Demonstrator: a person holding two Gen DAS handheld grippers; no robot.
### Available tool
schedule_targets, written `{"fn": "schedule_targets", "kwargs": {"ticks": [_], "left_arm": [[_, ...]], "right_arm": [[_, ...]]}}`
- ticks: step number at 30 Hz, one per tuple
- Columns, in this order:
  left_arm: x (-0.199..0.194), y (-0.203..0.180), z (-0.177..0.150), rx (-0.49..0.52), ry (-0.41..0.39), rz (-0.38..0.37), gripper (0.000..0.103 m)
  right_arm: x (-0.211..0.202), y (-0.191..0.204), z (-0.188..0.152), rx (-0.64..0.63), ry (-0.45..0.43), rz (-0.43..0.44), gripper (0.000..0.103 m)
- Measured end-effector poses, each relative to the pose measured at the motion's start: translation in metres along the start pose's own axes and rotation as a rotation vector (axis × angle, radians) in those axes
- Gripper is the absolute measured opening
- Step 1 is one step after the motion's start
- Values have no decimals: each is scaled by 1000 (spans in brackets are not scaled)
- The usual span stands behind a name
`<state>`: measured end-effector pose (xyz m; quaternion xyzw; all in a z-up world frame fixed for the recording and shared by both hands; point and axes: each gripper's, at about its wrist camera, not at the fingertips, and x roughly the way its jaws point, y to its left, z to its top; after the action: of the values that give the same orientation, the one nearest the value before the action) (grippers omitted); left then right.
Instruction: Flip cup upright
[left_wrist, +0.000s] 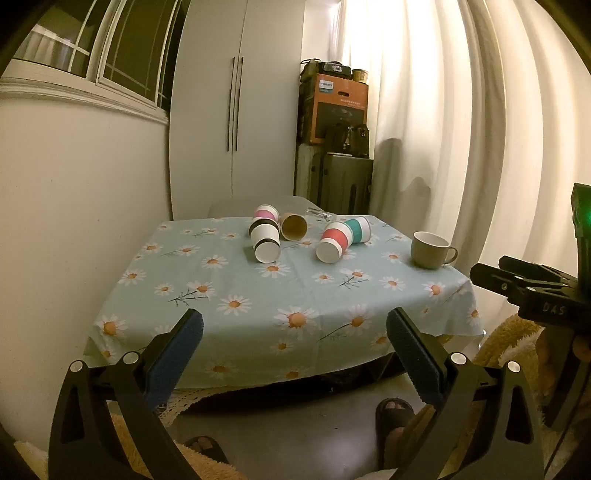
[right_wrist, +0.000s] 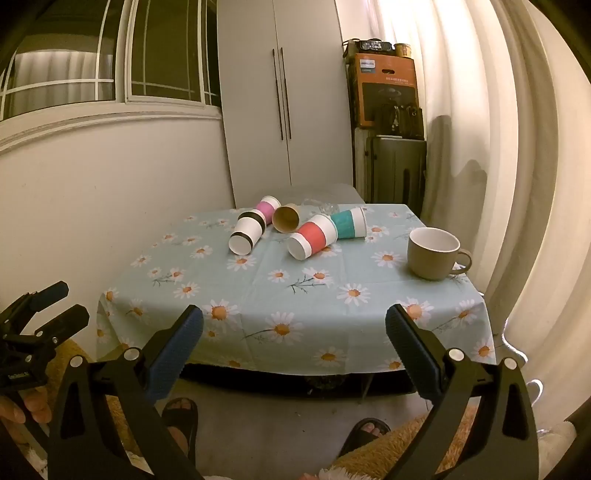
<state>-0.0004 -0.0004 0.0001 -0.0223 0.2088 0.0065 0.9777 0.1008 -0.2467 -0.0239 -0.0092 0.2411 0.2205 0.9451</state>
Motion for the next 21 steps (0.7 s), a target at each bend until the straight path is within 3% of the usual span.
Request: {"fn": "schedule_targets", "kwargs": {"ticks": [21], "left_arm": [[0, 0, 0, -3, 7, -2, 96]], "right_arm": [[1, 0, 0, 2, -1, 1, 98]]}}
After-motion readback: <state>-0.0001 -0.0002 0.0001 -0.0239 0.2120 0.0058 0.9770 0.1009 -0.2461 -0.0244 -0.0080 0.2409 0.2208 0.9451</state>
